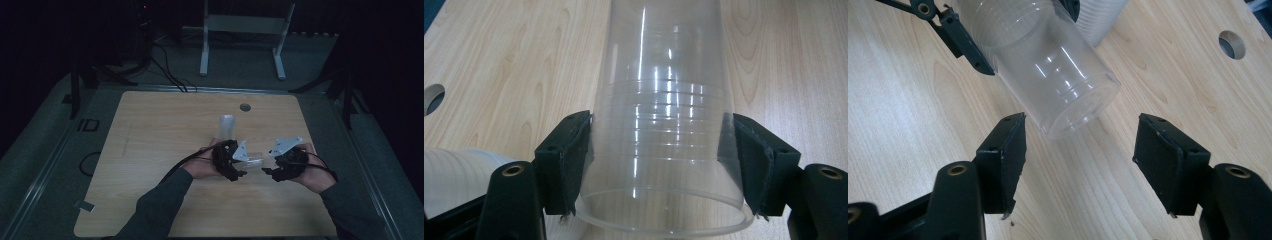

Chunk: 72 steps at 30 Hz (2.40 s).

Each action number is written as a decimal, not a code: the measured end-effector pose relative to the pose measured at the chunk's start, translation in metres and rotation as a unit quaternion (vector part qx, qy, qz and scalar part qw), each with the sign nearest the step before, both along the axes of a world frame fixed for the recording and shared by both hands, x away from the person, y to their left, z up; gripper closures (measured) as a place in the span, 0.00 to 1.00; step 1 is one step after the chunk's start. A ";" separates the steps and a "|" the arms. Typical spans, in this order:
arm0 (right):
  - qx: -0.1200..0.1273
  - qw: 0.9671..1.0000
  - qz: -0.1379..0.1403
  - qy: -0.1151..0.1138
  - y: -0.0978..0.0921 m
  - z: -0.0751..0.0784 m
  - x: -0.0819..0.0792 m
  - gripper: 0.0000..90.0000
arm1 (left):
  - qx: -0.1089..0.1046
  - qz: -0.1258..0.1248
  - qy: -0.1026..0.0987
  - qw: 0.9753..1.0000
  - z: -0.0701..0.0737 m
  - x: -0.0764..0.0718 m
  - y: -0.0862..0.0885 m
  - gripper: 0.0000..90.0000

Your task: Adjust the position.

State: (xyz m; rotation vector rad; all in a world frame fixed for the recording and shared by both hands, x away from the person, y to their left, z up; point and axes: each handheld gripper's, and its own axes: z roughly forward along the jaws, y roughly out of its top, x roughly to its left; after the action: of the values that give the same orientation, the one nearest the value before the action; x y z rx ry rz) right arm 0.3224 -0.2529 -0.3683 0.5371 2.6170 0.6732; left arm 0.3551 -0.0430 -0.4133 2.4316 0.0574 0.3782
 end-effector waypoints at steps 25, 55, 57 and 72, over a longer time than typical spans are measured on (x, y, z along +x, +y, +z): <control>-0.044 0.998 0.035 0.011 0.012 -0.006 0.002 0.35 | 0.008 -0.016 -0.010 1.000 -0.001 -0.005 -0.003 0.34; -0.064 0.993 0.091 0.046 0.022 -0.019 0.001 0.36 | -0.008 -0.072 -0.017 0.997 0.002 -0.015 -0.006 0.33; -0.062 0.993 0.090 0.046 0.021 -0.019 0.002 0.39 | -0.007 -0.073 -0.015 0.997 0.001 -0.015 -0.006 0.33; -0.055 0.993 0.091 0.047 0.018 -0.020 0.001 0.46 | -0.010 -0.056 0.001 0.998 0.001 -0.016 -0.008 0.24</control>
State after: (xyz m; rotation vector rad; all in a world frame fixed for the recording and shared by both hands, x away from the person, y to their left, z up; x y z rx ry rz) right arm 0.3233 -0.2352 -0.3883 0.3068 2.7956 0.5656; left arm 0.3388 -0.0507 -0.4119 2.4033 -0.0736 0.3240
